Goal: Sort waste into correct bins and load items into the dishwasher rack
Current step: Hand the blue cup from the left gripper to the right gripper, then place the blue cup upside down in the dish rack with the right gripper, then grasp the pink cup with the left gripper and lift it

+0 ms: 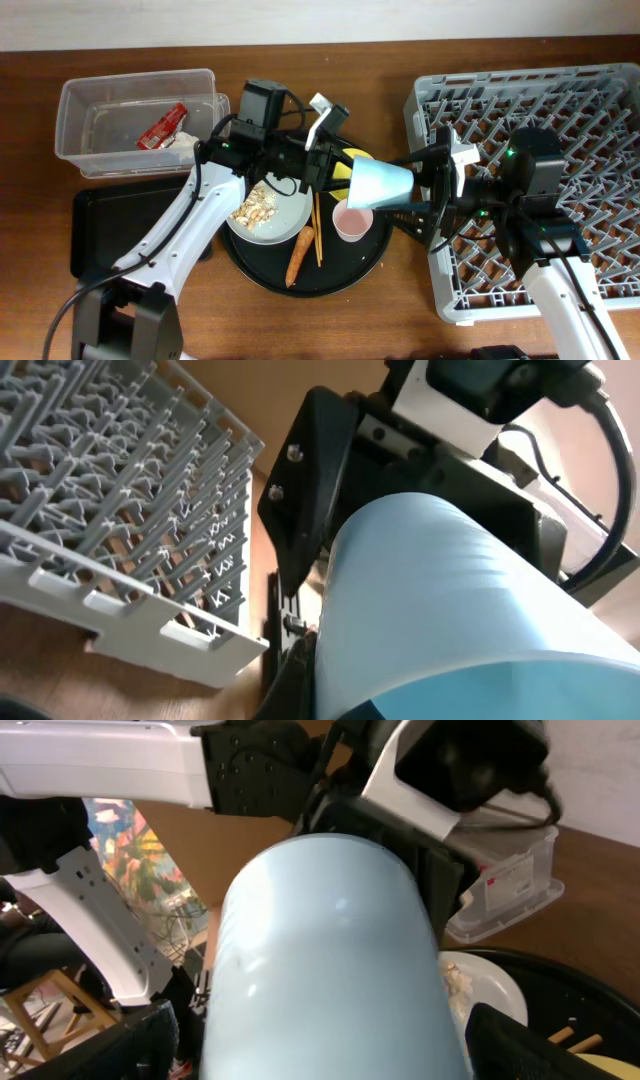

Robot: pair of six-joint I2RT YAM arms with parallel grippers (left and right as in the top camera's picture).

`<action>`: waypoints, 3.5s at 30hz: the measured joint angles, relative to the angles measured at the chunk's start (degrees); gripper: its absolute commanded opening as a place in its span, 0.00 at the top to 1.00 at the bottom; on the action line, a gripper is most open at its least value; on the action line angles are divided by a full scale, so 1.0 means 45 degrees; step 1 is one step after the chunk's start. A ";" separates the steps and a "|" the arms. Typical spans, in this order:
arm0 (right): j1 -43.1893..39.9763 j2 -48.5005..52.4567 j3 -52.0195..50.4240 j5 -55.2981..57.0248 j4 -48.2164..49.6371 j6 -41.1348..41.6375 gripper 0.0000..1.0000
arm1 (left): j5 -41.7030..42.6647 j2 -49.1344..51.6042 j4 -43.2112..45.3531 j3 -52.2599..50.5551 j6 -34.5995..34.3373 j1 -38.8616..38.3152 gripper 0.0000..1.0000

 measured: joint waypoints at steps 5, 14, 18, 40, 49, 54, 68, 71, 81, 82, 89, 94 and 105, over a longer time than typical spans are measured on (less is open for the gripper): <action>0.0000 0.0000 0.0000 0.0000 0.0457 0.0024 0.14 | 0.0136 0.0000 0.0306 0.0000 -0.0549 0.0000 1.00; 0.0000 0.0000 -0.0005 -0.0010 0.0729 0.0024 0.36 | 0.0223 0.0000 0.0311 0.0000 -0.0559 0.0000 0.96; 0.0000 0.0000 -0.0005 -0.0005 0.0719 0.0039 0.42 | 0.0214 0.0000 0.0403 0.0000 -0.0651 0.0000 0.73; -0.4109 0.0058 0.3405 1.2789 -0.9772 0.1370 0.58 | -1.5548 0.0005 -0.7023 0.0092 -0.0452 0.2890 0.34; -1.0778 0.3143 0.4313 1.5140 -0.9884 0.3235 0.57 | -1.5790 -0.0656 -0.7043 0.0092 -0.0452 0.2890 0.34; -1.0885 0.5207 0.5367 1.7209 -1.0064 0.3983 0.57 | -1.5790 -0.0656 -0.7087 0.0092 -0.0452 0.2890 0.34; -1.0739 0.6562 0.7776 1.5548 -1.2002 0.3852 0.05 | -1.5795 -0.0656 -0.7087 0.0092 -0.0447 0.2890 0.30; -0.8063 0.5809 0.8335 1.4353 -1.3284 0.2710 0.04 | -1.5844 -0.0656 -0.7077 0.0092 -0.0330 0.2550 0.30; -0.1996 0.5751 0.8344 1.4168 -1.3959 0.1865 0.02 | -1.5888 -0.0199 -0.5586 0.0092 -0.0058 -0.2030 0.30; -0.1996 0.5751 0.8344 1.4168 -1.3984 0.1865 0.02 | -1.5888 0.0204 -0.5523 0.0092 -0.0058 -0.2365 0.30; -0.1996 0.5751 0.8344 1.4173 -1.4192 0.1860 0.02 | -1.5878 0.1885 -0.5260 0.0092 0.0024 -0.3439 0.63; -0.1996 0.5751 0.8344 1.4173 -1.4246 0.1865 0.02 | -1.5883 0.1972 -0.5217 0.0092 0.0083 -0.3439 1.00; -0.1996 0.5751 0.8344 1.3959 -1.3814 0.1865 0.02 | -0.7868 0.0486 -0.5333 0.0665 0.0126 0.2783 1.00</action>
